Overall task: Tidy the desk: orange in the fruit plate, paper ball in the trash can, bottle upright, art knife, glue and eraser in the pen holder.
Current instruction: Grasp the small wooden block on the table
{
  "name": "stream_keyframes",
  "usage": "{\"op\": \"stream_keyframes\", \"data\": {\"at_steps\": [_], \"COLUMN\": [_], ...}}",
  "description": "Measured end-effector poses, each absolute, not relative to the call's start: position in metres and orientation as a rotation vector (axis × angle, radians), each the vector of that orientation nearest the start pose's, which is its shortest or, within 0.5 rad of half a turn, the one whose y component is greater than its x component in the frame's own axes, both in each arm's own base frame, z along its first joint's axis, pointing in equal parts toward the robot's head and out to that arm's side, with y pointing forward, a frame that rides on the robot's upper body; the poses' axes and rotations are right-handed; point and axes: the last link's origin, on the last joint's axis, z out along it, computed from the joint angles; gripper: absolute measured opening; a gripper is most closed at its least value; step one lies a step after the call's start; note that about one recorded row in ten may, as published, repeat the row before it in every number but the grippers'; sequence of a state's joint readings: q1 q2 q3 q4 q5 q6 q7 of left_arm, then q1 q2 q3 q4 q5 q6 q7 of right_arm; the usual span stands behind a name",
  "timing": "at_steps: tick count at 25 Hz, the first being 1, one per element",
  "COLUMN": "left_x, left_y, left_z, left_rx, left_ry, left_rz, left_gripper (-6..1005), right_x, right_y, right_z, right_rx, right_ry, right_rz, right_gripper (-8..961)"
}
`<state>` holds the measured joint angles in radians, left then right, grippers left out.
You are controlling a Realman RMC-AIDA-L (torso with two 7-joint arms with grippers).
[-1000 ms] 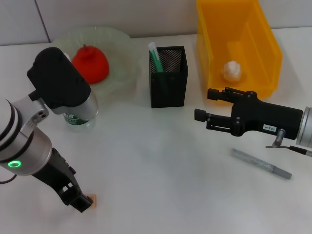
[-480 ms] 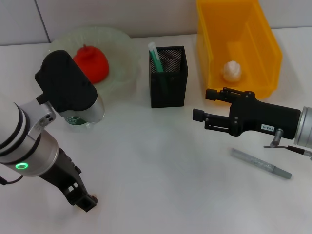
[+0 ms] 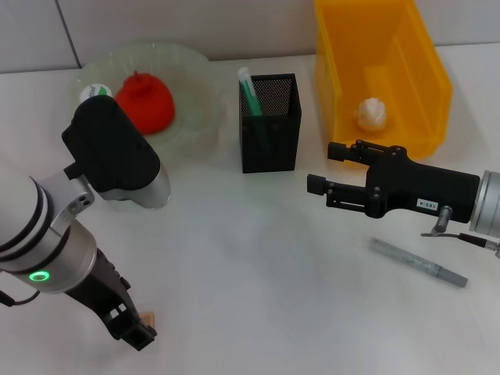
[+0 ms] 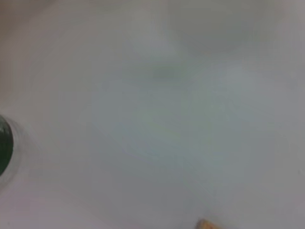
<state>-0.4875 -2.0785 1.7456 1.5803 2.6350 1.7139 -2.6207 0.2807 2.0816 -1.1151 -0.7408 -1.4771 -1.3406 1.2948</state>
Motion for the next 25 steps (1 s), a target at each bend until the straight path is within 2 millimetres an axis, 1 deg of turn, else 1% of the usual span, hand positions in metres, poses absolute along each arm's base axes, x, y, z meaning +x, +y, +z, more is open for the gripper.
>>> {"op": "stream_keyframes", "data": {"at_steps": [14,21,25], "left_x": [-0.169,-0.178,-0.180], "left_y": [0.288,0.288,0.288], "left_z": [-0.040,-0.043,-0.044], "left_rx": [-2.744,-2.734,-2.733], "left_ry": [-0.649,-0.691,-0.699], "left_rz": [0.835,0.864,0.868], "left_gripper": [768,767,766], "right_x": [0.274,0.275,0.275], "right_y": [0.305,0.303,0.303], "right_z": [-0.011,-0.011,-0.011], "right_rx": [-2.503,-2.504,-2.504], "right_ry": [0.625,0.628,0.629], "right_rz": [0.839,0.840,0.841], "right_gripper": [757,757,757]}}
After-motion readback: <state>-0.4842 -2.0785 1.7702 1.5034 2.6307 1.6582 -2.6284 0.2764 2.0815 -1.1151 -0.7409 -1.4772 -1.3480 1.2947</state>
